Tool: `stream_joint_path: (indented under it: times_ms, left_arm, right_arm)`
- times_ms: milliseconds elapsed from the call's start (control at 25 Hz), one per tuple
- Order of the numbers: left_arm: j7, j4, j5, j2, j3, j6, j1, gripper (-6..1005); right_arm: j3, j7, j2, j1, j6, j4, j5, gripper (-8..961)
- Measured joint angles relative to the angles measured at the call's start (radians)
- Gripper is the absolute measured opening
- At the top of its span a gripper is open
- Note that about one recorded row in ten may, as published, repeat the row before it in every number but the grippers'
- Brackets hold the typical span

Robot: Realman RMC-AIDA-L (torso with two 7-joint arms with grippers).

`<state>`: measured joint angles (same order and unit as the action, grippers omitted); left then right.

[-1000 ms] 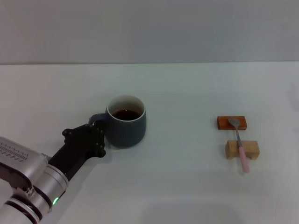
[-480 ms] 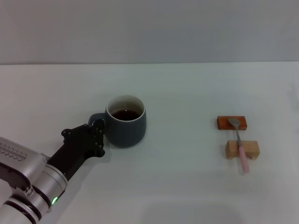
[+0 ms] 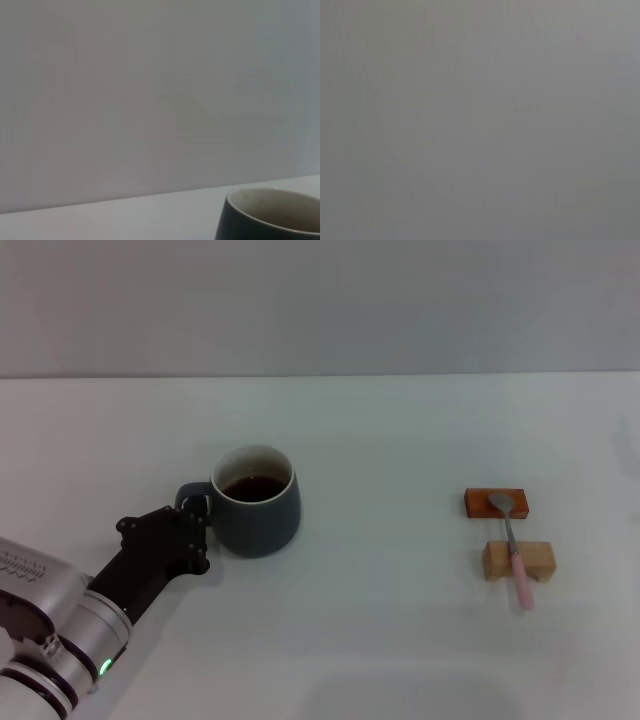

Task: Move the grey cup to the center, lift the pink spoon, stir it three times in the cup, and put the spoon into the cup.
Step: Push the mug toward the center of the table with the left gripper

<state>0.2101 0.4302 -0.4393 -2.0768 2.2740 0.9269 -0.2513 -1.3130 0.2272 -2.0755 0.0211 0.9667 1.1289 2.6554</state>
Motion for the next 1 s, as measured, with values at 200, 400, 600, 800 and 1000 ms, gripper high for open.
stream_joint_path:
  times_ms: [200, 400, 600, 800, 1000]
  left_arm:
    - [0.002, -0.022, -0.030, 0.000, -0.021, -0.001, -0.012, -2]
    - [0.021, -0.039, -0.040, 0.002, -0.025, -0.002, -0.031, -2]
    - [0.022, -0.051, -0.040, -0.001, -0.019, -0.003, -0.048, -2]
    - [0.022, -0.054, -0.042, 0.000, -0.024, -0.005, -0.048, -2]
    - [0.022, -0.055, -0.044, 0.002, -0.026, -0.005, -0.047, -2]
  right_arm:
    - [0.000, 0.000, -0.001, 0.002, -0.002, 0.000, -0.001, 762]
    - [0.000, 0.000, -0.001, 0.004, -0.002, 0.000, -0.002, 762]
    - [0.000, 0.000, -0.001, -0.001, -0.002, -0.001, -0.003, 761]
    - [0.000, 0.000, -0.001, -0.004, -0.003, 0.000, -0.003, 761]
    - [0.000, 0.000, -0.001, -0.008, -0.004, -0.001, -0.003, 762]
